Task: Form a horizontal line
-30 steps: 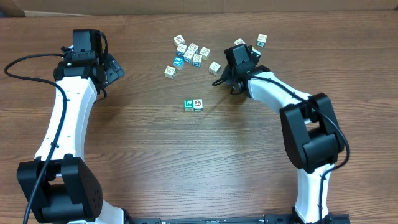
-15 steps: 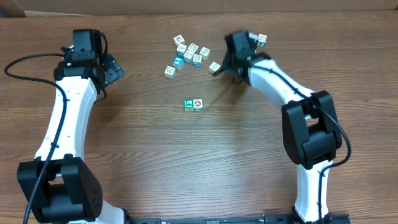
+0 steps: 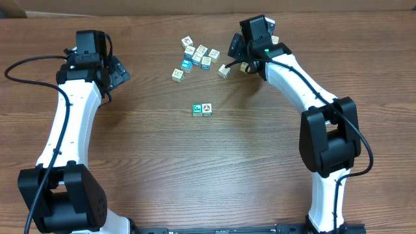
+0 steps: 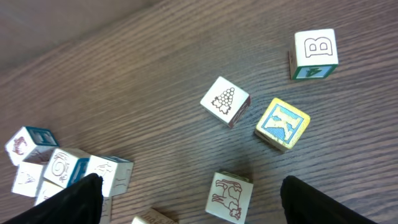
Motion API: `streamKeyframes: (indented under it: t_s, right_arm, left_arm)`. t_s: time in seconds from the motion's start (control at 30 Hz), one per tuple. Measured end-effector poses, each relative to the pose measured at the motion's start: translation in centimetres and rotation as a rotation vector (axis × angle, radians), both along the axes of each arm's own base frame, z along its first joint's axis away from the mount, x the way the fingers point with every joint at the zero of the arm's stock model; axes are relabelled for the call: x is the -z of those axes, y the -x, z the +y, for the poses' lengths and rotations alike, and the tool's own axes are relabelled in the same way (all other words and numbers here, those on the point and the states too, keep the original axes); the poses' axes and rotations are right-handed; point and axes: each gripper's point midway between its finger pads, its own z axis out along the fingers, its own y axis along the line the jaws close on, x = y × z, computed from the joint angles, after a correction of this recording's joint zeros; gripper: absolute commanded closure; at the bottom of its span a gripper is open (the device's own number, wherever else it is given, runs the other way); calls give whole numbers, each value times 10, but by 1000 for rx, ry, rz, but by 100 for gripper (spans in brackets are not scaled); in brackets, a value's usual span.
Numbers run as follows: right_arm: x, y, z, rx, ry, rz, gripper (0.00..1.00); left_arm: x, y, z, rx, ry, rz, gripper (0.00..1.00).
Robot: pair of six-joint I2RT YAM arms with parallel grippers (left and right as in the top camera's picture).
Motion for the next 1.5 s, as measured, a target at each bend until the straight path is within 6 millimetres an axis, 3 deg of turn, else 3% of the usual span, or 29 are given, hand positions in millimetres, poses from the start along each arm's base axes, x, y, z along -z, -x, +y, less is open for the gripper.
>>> streamKeyframes:
  t_s: [0.33, 0.53, 1.3, 1.43, 1.5]
  right_arm:
    - [57, 3, -24, 50, 66, 102, 7]
    - [73, 10, -31, 53, 66, 151, 4]
    - [75, 17, -20, 6, 14, 195, 0]
    - [55, 13, -16, -38, 29, 204, 0]
    - [34, 3, -11, -61, 28, 174, 4]
  left_arm:
    - [0, 0, 0, 0, 0, 0, 0]
    - [0, 0, 0, 0, 0, 0, 0]
    - [0, 0, 0, 0, 0, 0, 0]
    - [0, 0, 0, 0, 0, 0, 0]
    - [0, 0, 0, 1, 0, 0, 0]
